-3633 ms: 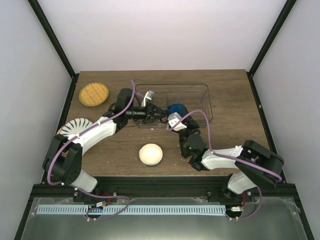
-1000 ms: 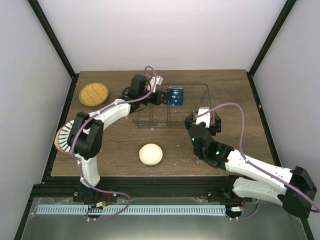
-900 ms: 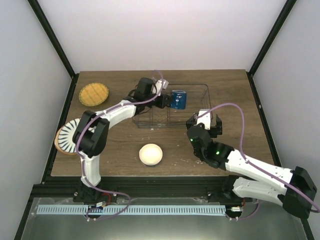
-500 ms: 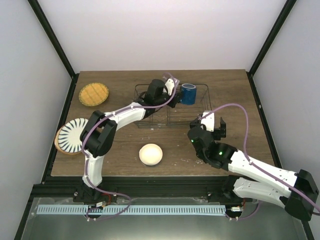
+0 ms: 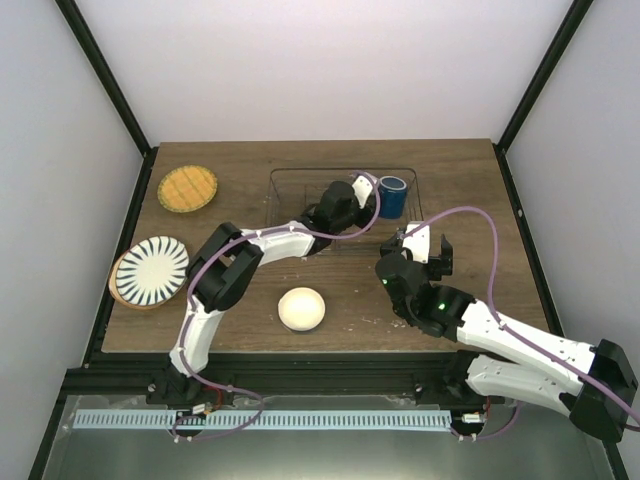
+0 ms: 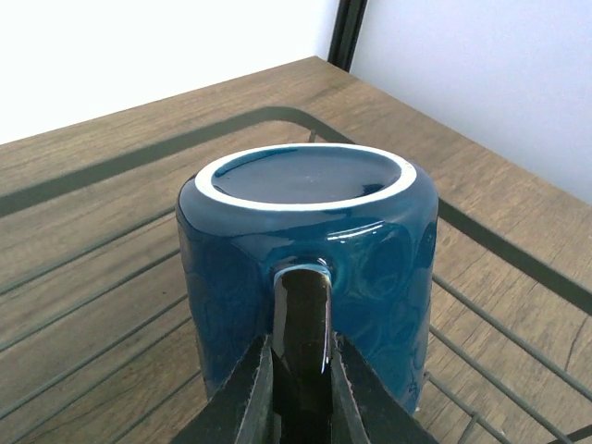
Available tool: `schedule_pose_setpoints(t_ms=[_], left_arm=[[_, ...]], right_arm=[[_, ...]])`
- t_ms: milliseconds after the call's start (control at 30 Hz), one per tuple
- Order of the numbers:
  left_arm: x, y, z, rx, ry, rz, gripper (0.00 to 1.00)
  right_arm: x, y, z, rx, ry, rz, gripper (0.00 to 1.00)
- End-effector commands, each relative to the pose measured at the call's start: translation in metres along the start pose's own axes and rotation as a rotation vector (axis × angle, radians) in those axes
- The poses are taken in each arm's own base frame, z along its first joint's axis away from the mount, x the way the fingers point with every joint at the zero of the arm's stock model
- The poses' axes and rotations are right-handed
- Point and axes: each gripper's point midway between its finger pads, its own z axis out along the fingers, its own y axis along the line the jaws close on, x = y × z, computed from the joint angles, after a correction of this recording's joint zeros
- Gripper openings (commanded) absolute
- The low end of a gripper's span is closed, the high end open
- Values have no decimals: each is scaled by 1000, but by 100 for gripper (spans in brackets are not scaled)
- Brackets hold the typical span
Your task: Load the mixed dishes into the dish rack
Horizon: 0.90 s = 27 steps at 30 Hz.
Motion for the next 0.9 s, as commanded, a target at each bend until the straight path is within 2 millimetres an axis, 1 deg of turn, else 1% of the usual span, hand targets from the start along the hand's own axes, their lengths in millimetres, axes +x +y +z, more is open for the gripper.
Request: schedule_pose_setpoints(t_ms=[0, 133, 300, 400, 500, 633, 767, 867], left_arm=[[-50, -1, 3, -11, -188, 33, 0], [-43, 0, 11, -13, -174, 25, 0], [-40, 3, 18, -26, -176, 27, 0], [-39, 3, 26, -22, -171, 27, 0], [-34, 2, 33, -10, -155, 17, 0], [-29, 2, 38, -6, -144, 7, 0], [-21, 4, 39, -10, -123, 10, 0], [-16, 4, 38, -11, -115, 10, 13]], right_arm=[[-17, -9, -3, 28, -26, 63, 100], [-17, -9, -3, 27, -26, 57, 100], [-16, -6, -2, 20, -24, 45, 100], [-16, -4, -2, 17, -24, 39, 100], [-17, -3, -1, 15, -27, 32, 100], [-16, -2, -1, 17, -25, 24, 100], [-15, 0, 0, 14, -24, 18, 100], [-16, 0, 0, 15, -26, 17, 100]])
